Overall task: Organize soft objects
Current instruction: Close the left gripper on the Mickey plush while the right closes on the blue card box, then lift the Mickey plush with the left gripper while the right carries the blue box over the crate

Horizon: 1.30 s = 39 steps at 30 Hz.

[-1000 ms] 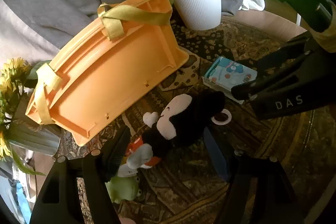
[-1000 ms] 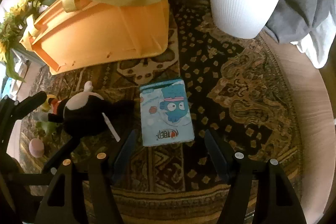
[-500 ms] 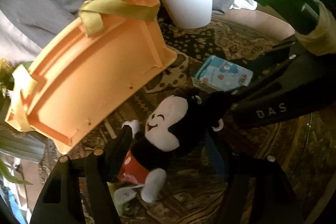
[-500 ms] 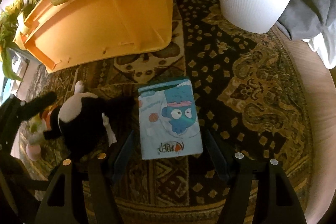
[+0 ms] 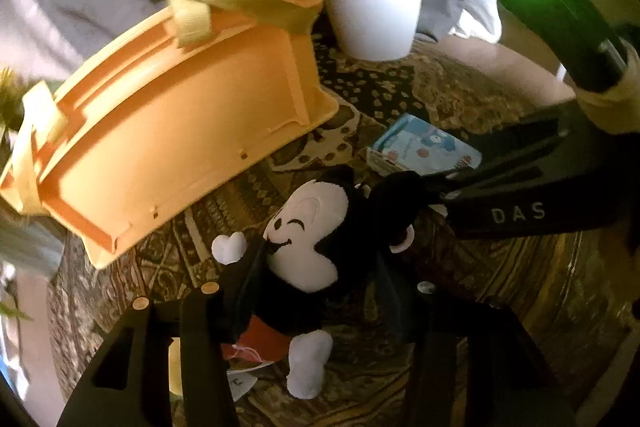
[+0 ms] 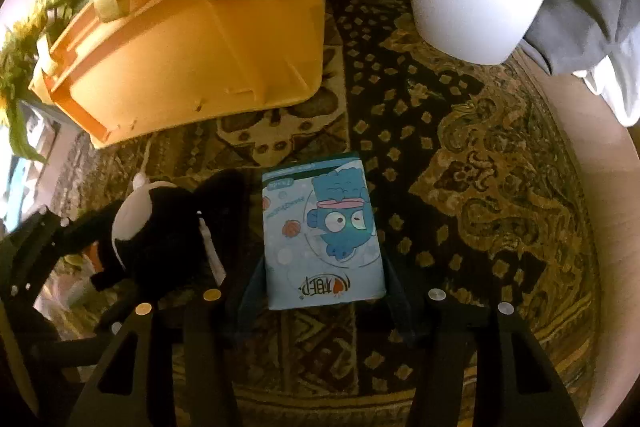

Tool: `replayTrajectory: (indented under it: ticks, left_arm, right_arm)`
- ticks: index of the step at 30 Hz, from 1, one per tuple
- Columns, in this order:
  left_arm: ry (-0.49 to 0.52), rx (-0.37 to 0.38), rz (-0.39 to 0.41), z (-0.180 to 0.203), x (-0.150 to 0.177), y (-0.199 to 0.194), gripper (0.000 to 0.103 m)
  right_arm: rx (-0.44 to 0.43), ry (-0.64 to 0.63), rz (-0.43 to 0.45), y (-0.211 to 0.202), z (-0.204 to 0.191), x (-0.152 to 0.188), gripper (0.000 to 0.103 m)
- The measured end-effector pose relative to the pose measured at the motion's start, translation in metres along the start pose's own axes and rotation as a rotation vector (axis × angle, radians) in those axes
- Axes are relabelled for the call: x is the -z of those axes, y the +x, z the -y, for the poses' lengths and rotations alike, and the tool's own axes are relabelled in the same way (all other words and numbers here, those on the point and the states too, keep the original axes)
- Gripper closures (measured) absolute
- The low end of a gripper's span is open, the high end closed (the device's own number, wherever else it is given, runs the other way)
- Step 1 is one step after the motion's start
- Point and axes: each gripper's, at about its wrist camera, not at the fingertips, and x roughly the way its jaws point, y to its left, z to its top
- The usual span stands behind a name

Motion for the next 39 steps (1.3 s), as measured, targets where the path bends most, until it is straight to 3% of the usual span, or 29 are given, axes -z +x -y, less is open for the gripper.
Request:
replayTrajectory:
  ticks: [20,39]
  left_arm:
    - [-0.205,-0.109,0.214,-0.026,-0.016,-0.090,0.052]
    - [-0.191,-0.256,0.425,-0.066,-0.043,-0.166,0.052]
  right_arm:
    - [-0.046,-0.054,0.242,-0.091,-0.031,-0.009,0.047]
    - [-0.117,-0.165,0.488,-0.165,-0.089,-0.048,0.047]
